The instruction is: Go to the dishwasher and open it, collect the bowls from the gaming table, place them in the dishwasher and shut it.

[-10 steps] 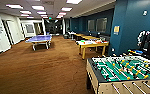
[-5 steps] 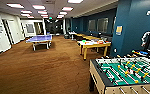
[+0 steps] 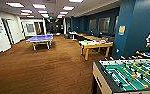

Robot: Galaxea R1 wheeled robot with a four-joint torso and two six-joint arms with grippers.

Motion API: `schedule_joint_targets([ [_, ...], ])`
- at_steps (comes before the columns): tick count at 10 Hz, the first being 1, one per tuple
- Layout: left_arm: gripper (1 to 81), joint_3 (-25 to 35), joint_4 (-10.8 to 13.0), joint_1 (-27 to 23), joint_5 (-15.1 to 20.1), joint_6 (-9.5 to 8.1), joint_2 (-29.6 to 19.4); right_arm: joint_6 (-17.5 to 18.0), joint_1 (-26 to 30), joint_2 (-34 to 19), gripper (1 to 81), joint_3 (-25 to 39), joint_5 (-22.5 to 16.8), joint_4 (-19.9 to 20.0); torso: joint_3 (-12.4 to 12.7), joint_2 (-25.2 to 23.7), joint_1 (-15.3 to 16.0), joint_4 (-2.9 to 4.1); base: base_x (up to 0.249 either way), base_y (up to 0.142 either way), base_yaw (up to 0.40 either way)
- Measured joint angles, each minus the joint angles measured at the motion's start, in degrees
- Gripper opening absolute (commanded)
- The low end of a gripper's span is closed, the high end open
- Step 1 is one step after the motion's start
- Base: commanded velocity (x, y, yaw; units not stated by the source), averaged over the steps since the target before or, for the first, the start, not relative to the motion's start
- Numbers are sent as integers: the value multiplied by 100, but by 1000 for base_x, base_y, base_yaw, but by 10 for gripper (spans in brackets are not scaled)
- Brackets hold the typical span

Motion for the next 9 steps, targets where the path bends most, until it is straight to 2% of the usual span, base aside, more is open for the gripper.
schedule_joint_targets([
  [4, 811, -4, 0, -129, -90, 0, -9, 0, 132, 34, 811, 11, 61, -20, -2, 5, 10, 0, 168, 91, 0],
  [6, 811, 16, -2, 107, 37, -2, 44, 0, -108, -51, 811, -13, -85, -30, 0, -2, -2, 0, 168, 90, 0],
  [9, 811, 0, -2, -39, -33, -2, 27, 0, 27, -13, 811, -7, 15, -28, 0, -2, -2, 0, 168, 91, 0],
])
